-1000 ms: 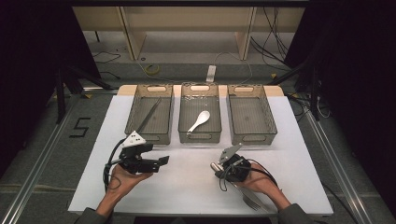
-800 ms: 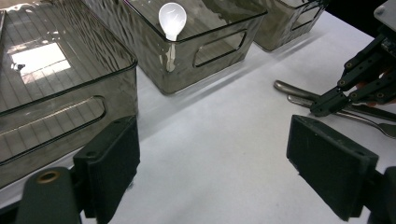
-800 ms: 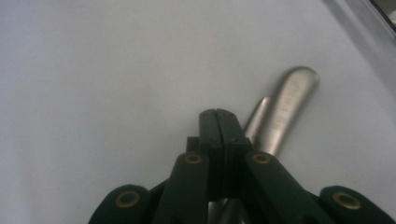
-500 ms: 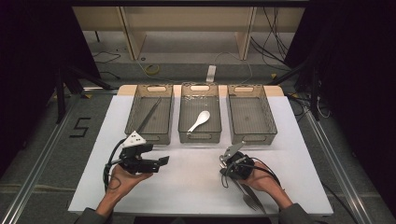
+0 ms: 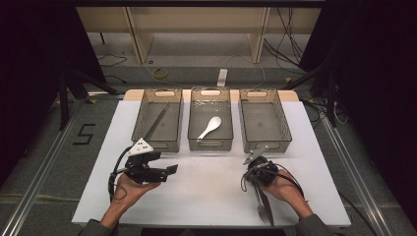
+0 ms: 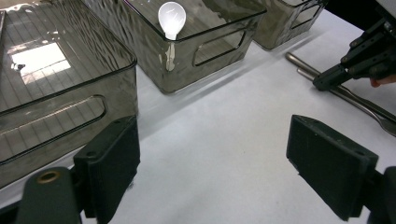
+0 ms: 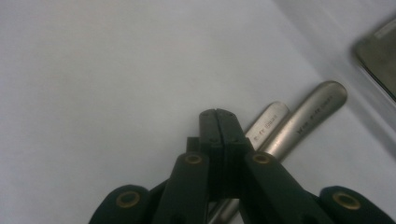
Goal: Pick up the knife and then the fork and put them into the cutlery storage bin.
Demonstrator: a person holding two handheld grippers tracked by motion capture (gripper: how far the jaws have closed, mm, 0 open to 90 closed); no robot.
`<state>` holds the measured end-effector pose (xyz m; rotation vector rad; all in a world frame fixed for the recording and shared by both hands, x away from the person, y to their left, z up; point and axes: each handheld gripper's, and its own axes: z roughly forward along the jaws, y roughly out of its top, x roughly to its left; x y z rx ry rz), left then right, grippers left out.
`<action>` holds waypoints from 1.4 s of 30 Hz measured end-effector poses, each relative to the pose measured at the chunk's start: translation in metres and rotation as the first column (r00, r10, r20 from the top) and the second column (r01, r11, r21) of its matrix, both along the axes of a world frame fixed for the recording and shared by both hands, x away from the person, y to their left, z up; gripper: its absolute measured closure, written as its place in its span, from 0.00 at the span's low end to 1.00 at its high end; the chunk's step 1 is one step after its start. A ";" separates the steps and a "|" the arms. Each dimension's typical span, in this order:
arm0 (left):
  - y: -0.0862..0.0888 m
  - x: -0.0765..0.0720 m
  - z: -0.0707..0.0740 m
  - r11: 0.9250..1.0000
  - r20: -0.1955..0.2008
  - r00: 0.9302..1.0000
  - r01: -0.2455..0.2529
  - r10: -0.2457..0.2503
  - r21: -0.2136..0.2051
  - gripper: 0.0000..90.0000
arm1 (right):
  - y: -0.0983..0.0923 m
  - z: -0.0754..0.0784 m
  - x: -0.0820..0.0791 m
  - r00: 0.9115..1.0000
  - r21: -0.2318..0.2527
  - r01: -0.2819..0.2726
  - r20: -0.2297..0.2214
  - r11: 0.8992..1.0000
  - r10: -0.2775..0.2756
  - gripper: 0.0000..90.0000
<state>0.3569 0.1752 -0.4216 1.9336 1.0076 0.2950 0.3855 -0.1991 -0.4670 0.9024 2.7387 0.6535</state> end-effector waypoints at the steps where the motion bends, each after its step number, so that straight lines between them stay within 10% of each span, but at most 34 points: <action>1: 0.000 0.000 0.000 1.000 0.000 1.000 0.000 0.000 0.000 0.19 | -0.005 0.000 0.001 1.000 0.000 0.012 -0.002 1.000 -0.012 1.00; 11: -0.001 -0.001 0.000 1.000 0.003 1.000 0.004 -0.004 0.003 0.19 | -0.050 0.003 -0.003 0.987 -0.013 0.155 -0.033 0.988 -0.155 1.00; 30: -0.003 -0.001 0.001 1.000 0.005 1.000 0.013 -0.013 0.005 0.19 | -0.106 0.007 -0.043 0.964 -0.009 0.256 -0.074 0.967 -0.256 1.00; 39: -0.004 -0.001 0.000 1.000 0.004 1.000 0.014 -0.014 0.010 0.19 | -0.121 0.015 -0.052 0.976 -0.039 0.212 -0.049 0.976 -0.214 0.99; 42: -0.004 -0.001 0.000 1.000 0.003 1.000 0.014 -0.014 0.010 0.19 | -0.131 0.026 -0.053 0.981 -0.024 0.192 -0.037 0.981 -0.192 0.83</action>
